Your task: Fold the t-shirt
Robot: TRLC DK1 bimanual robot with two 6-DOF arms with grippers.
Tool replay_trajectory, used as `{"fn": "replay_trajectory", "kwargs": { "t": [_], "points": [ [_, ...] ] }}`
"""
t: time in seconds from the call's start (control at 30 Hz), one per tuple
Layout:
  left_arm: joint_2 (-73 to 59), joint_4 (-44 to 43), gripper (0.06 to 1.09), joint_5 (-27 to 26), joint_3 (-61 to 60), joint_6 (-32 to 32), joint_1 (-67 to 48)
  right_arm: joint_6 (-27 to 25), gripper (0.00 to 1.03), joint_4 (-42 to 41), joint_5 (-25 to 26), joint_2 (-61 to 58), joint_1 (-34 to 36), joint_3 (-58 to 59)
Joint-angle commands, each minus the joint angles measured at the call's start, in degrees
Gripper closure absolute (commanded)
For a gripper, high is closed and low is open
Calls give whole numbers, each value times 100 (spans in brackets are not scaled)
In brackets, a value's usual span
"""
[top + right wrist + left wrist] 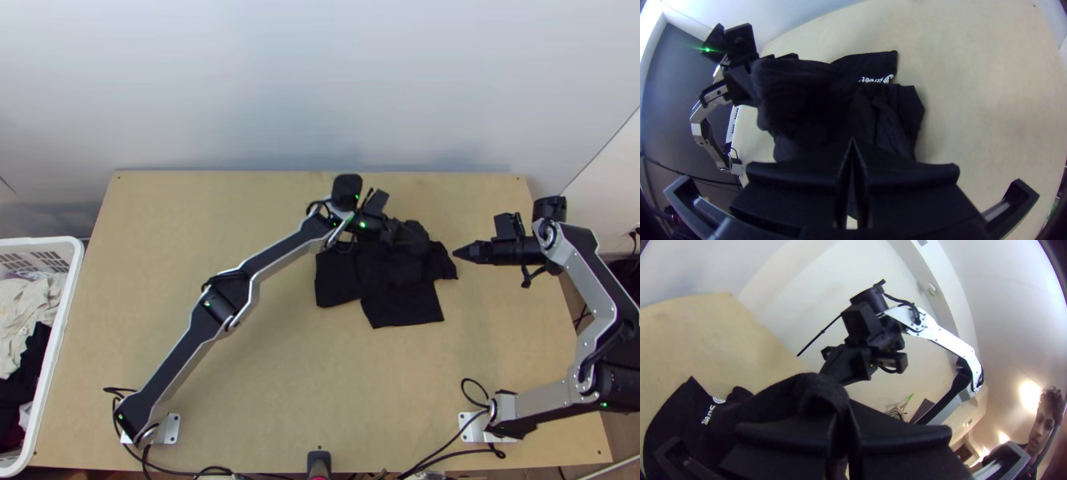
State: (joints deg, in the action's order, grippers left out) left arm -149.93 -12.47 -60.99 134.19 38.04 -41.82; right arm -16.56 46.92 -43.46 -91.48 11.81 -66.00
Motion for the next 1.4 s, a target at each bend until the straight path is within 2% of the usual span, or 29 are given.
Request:
{"fn": "replay_trajectory", "kwargs": {
  "t": [0.0, 0.23, 0.27, 0.3, 0.33, 0.37, 0.57, 0.73, 0.8, 0.9, 1.03, 1.2, 1.37],
  "points": [
    [-309, -361, 105, 246, 55, 160, -168, -67, 100, -69, 4, 289, 67, 289],
    [-625, -493, 103, 870, 318, 151, -107, -41, 100, -148, -4, 386, -48, 368],
    [-643, -467, 93, 878, 292, 151, -107, -23, 100, -156, -4, 421, -65, 386],
    [-643, -432, 64, 887, 257, 160, -116, -14, 100, -156, -4, 456, -74, 403],
    [-643, -414, 21, 896, 248, 160, -107, -14, 100, -156, -4, 491, -74, 421],
    [-643, -397, 10, 940, 248, 160, -98, -5, 100, -156, -4, 517, -83, 439],
    [-467, -230, 10, 1037, 186, 177, 60, -14, 100, -156, -4, 746, -83, 614],
    [-98, -212, 10, 799, 107, 283, 104, -14, 100, -156, -4, 869, -74, 650],
    [104, -186, 10, 650, -95, 423, 157, 3, 100, -148, -4, 930, -74, 658],
    [315, -572, 10, 87, -183, 1320, 315, 30, 100, -148, -4, 1027, -48, 641],
    [1018, -651, 10, -431, -728, 1346, 719, 153, 100, -95, -48, 1080, -162, 518],
    [2108, -528, 10, -1117, -1984, 1355, 1493, 311, 100, -25, -136, 930, -1067, 219],
    [3242, -502, 10, -1328, -3567, 1346, 2099, 381, 100, 19, -127, 456, -2324, -106]
  ]
}}
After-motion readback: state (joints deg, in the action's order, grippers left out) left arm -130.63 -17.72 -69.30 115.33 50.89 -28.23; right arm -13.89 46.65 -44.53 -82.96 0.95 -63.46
